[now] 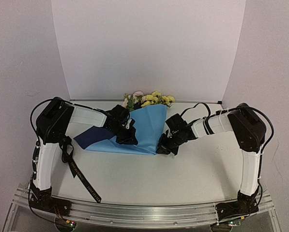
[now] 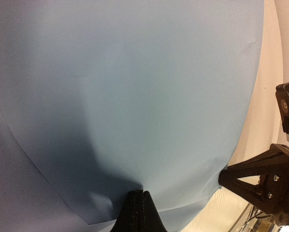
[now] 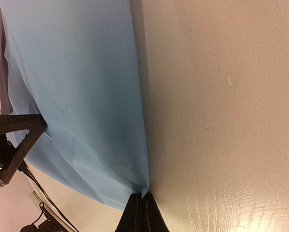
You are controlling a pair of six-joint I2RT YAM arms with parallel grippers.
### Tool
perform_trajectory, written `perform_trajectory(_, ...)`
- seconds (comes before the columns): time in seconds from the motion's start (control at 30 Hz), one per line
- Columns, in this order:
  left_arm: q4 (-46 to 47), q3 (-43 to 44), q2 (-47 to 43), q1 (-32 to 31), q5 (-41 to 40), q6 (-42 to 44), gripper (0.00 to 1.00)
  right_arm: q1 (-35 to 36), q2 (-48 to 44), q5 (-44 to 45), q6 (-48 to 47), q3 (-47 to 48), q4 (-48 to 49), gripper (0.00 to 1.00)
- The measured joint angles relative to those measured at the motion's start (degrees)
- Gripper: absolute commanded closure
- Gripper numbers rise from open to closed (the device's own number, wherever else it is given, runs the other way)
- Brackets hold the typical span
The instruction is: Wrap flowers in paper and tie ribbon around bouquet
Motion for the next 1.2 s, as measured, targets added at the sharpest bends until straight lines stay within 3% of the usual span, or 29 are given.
perform_trajectory(0.57,0.8,-11.5,-7.9,-3.8,-1.0,-0.5,1.00,5.6,-5.2,-1.0,3.9,-7.9,1.6,1.00)
perform_trajectory(0.7,1.4,-14.3,-9.7,-4.2,-0.9,-1.4,1.00,7.8,-6.5,-0.5,6.7,-10.1,3.5,0.85)
perform_trajectory(0.87,1.8,-15.1,-10.1,-4.2,-0.8,-1.7,1.00,8.7,-9.5,1.1,6.9,-11.9,3.4,0.77)
perform_trajectory(1.0,1.8,-15.0,-10.1,-4.2,-0.9,-1.6,1.00,7.9,-11.3,2.0,4.3,-11.8,3.1,0.77)
perform_trajectory(1.2,1.7,-15.0,-10.1,-4.2,-0.9,-1.6,1.00,5.1,-12.7,0.5,0.3,-10.4,3.8,0.85)
